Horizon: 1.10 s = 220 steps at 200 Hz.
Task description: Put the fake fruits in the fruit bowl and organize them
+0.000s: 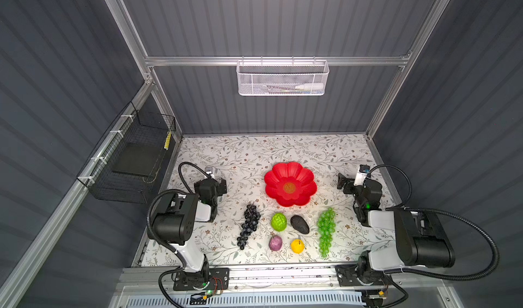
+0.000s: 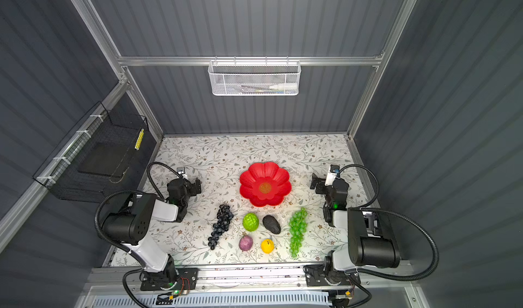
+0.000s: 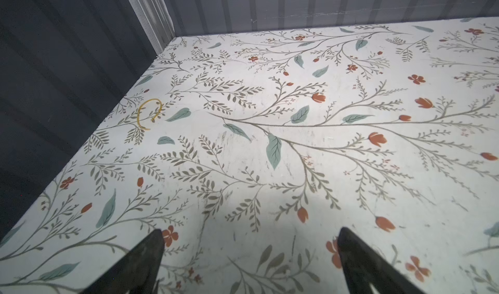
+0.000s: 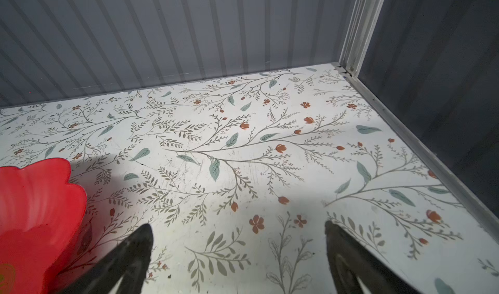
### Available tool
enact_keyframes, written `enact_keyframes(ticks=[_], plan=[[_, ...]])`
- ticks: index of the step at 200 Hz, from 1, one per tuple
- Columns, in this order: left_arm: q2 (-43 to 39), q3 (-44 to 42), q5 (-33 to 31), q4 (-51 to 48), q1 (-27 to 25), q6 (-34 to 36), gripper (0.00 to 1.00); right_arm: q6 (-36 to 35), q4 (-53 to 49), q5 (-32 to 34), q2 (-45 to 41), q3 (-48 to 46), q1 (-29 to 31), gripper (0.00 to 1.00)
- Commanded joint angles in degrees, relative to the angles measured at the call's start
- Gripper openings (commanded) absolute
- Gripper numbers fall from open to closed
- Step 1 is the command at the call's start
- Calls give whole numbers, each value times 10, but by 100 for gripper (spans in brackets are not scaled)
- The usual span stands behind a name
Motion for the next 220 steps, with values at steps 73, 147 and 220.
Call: enact_keyframes(ticks=[73,147,220], plan=[[0,6,6,11,4,-4,100,1,14,4,-2,2,1,99],[0,7,6,10,4,-4,100,2,14,3,-1,2,0,99],[-6,5,-15,9,4,-12,100,22,12,62,-22,-4,1,99]])
